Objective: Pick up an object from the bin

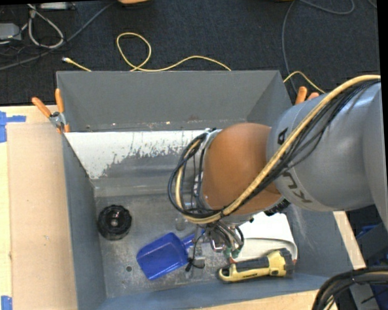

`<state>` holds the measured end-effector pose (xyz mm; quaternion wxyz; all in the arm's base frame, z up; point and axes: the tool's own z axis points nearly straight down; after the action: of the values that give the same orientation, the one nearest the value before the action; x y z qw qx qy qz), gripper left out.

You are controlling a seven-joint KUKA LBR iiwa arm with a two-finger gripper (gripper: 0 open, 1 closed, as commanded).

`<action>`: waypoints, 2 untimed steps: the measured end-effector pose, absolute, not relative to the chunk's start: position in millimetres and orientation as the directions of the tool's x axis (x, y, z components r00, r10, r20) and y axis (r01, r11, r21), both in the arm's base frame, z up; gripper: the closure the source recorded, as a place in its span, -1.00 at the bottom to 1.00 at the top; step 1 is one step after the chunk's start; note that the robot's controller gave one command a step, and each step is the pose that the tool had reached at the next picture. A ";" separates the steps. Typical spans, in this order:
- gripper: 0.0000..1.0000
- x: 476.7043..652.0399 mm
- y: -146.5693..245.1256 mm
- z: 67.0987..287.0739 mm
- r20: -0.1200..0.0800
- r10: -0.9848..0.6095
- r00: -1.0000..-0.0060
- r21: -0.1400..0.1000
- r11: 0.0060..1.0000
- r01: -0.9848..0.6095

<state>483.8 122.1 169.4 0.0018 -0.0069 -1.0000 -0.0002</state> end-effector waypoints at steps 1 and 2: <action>-1.00 483.8 122.1 169.4 0.004 0.014 -1.000 0.000 1.000 0.014; 1.00 481.9 131.9 103.3 0.007 0.047 -0.999 0.000 0.999 0.047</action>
Offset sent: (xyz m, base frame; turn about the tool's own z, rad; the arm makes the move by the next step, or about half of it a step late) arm -0.0012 0.0095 -0.0650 0.0333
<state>481.9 131.9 103.3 0.0037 -0.0236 -0.9997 -0.0003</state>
